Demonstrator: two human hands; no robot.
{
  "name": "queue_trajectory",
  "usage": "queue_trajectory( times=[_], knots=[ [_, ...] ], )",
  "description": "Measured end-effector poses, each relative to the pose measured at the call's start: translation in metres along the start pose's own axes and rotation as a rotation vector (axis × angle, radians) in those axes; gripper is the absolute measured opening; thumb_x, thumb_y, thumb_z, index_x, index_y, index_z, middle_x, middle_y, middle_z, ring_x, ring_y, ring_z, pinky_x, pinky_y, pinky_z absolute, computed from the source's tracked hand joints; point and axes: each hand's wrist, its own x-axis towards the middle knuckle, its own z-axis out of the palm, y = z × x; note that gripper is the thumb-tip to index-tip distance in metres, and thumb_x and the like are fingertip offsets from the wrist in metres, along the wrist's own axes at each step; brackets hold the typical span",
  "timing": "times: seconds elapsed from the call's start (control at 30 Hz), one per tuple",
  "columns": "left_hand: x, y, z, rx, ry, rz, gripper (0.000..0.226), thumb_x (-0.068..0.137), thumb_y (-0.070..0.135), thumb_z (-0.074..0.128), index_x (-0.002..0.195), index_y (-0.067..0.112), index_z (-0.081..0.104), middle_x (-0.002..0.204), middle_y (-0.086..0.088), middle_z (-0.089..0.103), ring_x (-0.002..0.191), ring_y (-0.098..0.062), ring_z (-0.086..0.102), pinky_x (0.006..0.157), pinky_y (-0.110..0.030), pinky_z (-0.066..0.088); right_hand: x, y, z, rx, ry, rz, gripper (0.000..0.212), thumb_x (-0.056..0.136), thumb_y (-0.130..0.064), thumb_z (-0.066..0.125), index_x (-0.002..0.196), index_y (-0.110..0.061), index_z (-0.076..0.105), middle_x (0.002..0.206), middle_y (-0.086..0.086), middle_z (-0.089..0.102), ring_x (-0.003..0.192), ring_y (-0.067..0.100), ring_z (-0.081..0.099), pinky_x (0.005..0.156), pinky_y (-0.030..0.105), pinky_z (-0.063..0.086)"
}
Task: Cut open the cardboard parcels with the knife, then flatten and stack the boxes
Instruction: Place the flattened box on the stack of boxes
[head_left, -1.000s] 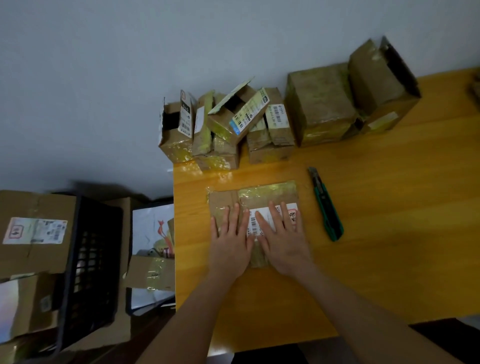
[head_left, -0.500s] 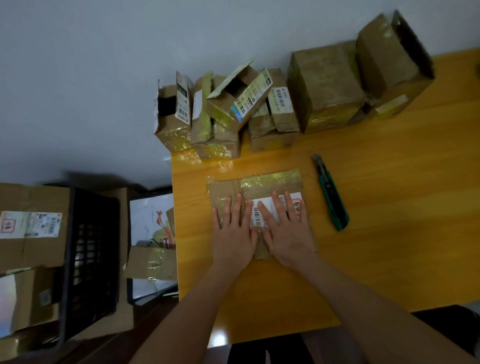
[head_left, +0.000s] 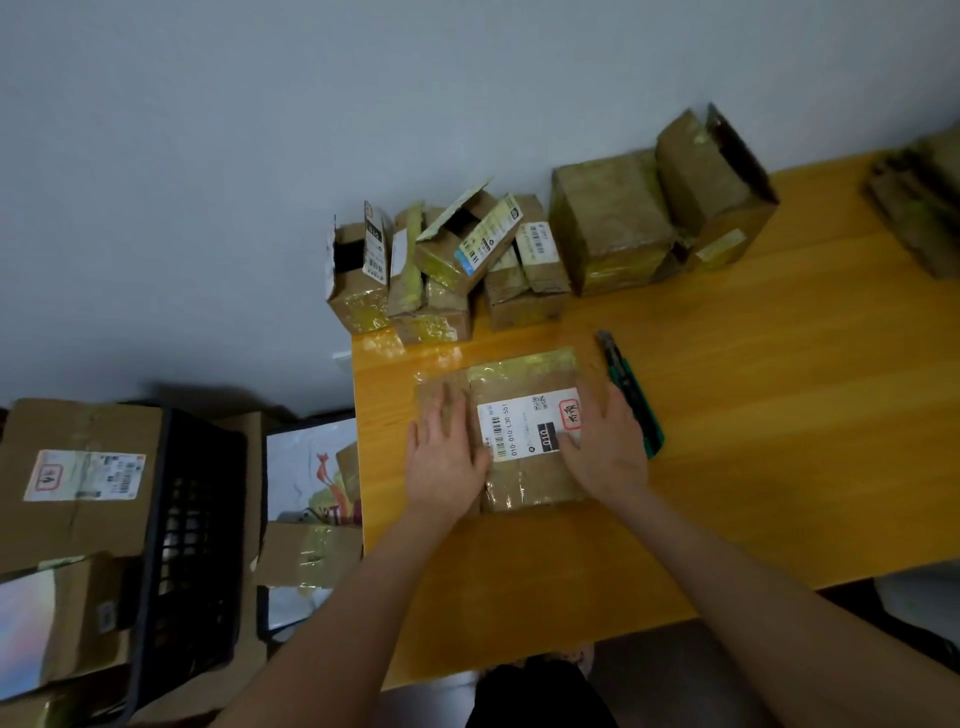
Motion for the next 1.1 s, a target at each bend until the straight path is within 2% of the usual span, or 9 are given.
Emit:
queue_trajectory(
  times=[0.13,0.23,0.37,0.53,0.67,0.8,0.87,0.97,1.1],
  knots=[
    [-0.012,-0.007,-0.017,-0.18,0.022,-0.148,0.071,0.096,0.034,0.05,0.154,0.018,0.011,0.161,-0.01,0.005,0.14,-0.035,0.031,0.111,-0.046,0.035,-0.014,0.01,-0.008,0.056,-0.018,0.132,0.083,0.091,-0.047,0.054,0.153,-0.014,0.009,0.158,0.017,0.014,0.144,0.032,0.02,0.116,0.044,0.024],
    [-0.019,-0.005,-0.025,-0.312,-0.007,-0.263,0.067,0.098,0.032,0.05,0.153,0.017,0.013,0.16,-0.011,0.006,0.131,-0.035,0.043,0.096,-0.042,0.045,-0.025,0.002,-0.008,0.168,-0.07,0.205,0.089,0.087,-0.057,0.057,0.15,-0.009,0.017,0.152,0.015,0.03,0.139,0.032,0.03,0.112,0.045,0.033],
    [-0.019,0.0,-0.024,-0.458,-0.124,-0.354,0.061,0.099,0.033,0.047,0.151,0.017,0.019,0.155,-0.014,0.016,0.124,-0.039,0.049,0.1,-0.047,0.042,-0.032,-0.012,-0.006,0.408,-0.128,0.378,0.084,0.078,-0.051,0.07,0.141,-0.013,0.031,0.142,0.011,0.045,0.131,0.033,0.041,0.105,0.051,0.039],
    [-0.02,0.013,-0.016,-0.487,-0.201,-0.351,0.061,0.099,0.04,0.046,0.149,0.013,0.024,0.149,-0.016,0.025,0.125,-0.041,0.046,0.107,-0.049,0.038,-0.039,-0.008,-0.019,0.731,-0.165,0.476,0.04,0.088,-0.023,0.067,0.124,-0.008,0.058,0.123,0.01,0.062,0.109,0.026,0.059,0.088,0.036,0.051],
    [-0.013,0.035,-0.019,-0.544,-0.138,-0.378,0.055,0.099,0.038,0.045,0.145,0.01,0.031,0.145,-0.021,0.03,0.128,-0.041,0.041,0.109,-0.046,0.034,-0.039,0.022,-0.048,1.015,-0.101,0.55,0.031,0.093,-0.013,0.061,0.123,-0.007,0.057,0.122,0.012,0.062,0.103,0.027,0.061,0.085,0.037,0.053],
    [0.007,0.081,-0.032,-0.556,-0.147,-0.368,0.066,0.1,0.039,0.045,0.15,0.004,0.021,0.152,-0.022,0.025,0.134,-0.04,0.036,0.108,-0.043,0.033,-0.037,0.071,-0.084,1.043,-0.041,0.536,0.033,0.094,-0.012,0.058,0.126,-0.007,0.055,0.124,0.01,0.061,0.106,0.027,0.059,0.084,0.035,0.051],
    [0.014,0.114,-0.034,-0.592,-0.15,-0.335,0.059,0.1,0.037,0.045,0.145,0.002,0.03,0.146,-0.021,0.038,0.125,-0.038,0.046,0.101,-0.042,0.038,-0.038,0.101,-0.102,1.066,-0.012,0.529,0.032,0.095,-0.011,0.057,0.127,-0.007,0.054,0.124,0.01,0.06,0.104,0.024,0.057,0.084,0.034,0.05],
    [0.019,0.176,-0.029,-0.658,-0.176,-0.305,0.041,0.1,0.035,0.045,0.125,0.002,0.048,0.122,-0.017,0.059,0.096,-0.029,0.055,0.084,-0.037,0.045,-0.041,0.157,-0.127,1.089,-0.001,0.527,0.032,0.095,-0.007,0.055,0.127,-0.004,0.052,0.124,0.013,0.059,0.103,0.024,0.057,0.082,0.03,0.048],
    [0.017,0.272,-0.017,-0.699,-0.231,-0.326,0.037,0.097,0.036,0.052,0.117,0.004,0.052,0.117,-0.016,0.06,0.1,-0.031,0.057,0.09,-0.042,0.051,-0.048,0.246,-0.165,1.066,0.071,0.487,0.034,0.094,-0.004,0.056,0.128,-0.004,0.053,0.123,0.014,0.061,0.105,0.026,0.06,0.077,0.029,0.052]
  ],
)
